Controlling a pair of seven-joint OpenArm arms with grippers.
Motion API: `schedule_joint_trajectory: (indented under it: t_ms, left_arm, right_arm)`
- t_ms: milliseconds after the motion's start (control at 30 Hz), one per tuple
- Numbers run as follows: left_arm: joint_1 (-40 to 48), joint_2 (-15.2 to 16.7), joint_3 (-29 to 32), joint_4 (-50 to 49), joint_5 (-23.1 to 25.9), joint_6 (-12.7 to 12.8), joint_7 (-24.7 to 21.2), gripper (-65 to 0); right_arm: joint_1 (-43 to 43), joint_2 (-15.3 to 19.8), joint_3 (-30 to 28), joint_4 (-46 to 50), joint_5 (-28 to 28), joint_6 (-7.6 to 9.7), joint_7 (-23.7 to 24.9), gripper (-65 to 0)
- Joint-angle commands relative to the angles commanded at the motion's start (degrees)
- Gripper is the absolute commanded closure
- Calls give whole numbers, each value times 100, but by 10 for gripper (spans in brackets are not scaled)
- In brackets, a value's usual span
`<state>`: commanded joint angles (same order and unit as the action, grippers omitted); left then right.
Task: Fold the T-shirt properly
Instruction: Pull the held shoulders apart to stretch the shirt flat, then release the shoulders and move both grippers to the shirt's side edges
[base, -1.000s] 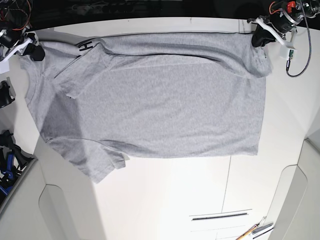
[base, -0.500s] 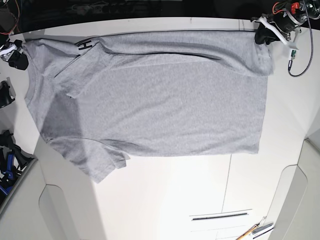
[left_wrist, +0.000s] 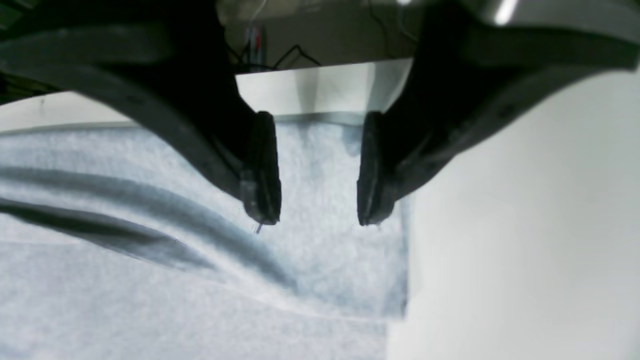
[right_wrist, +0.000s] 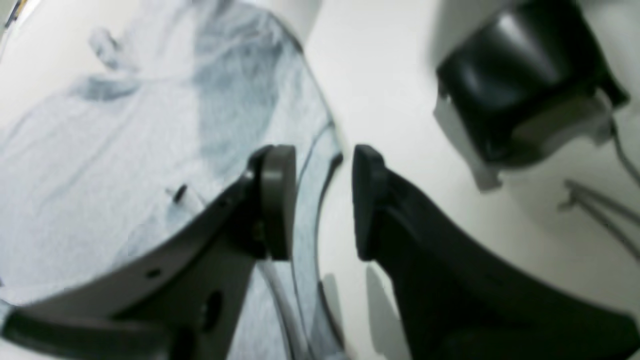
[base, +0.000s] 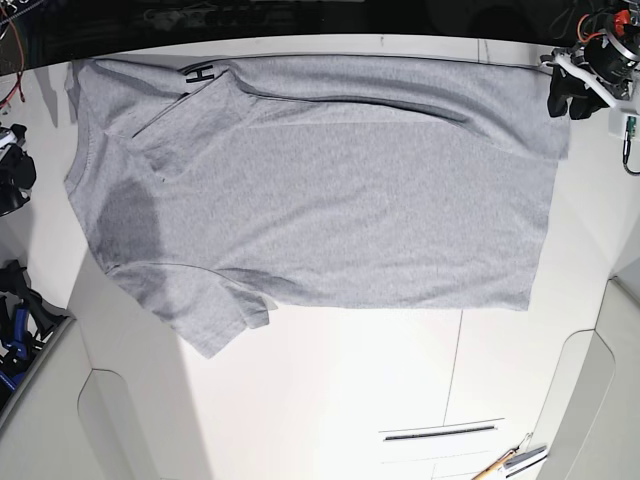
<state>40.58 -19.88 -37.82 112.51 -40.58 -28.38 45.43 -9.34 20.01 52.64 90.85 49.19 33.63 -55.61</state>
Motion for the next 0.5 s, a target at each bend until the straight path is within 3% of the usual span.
schedule_joint_trajectory:
  t_ms: [100, 267, 500]
  left_arm:
    - [-136, -2, -4, 0, 275, 74, 160, -291]
    - [-435, -15, -4, 4, 275, 74, 155, -291]
    - [-949, -28, -4, 7, 463, 74, 155, -291]
  right_arm:
    - [87, 0, -68, -4, -221, -4, 356, -196]
    - [398, 0, -177, -7, -413, -44, 420, -196]
    - [455, 2, -979, -13, -1156, -92, 901, -204]
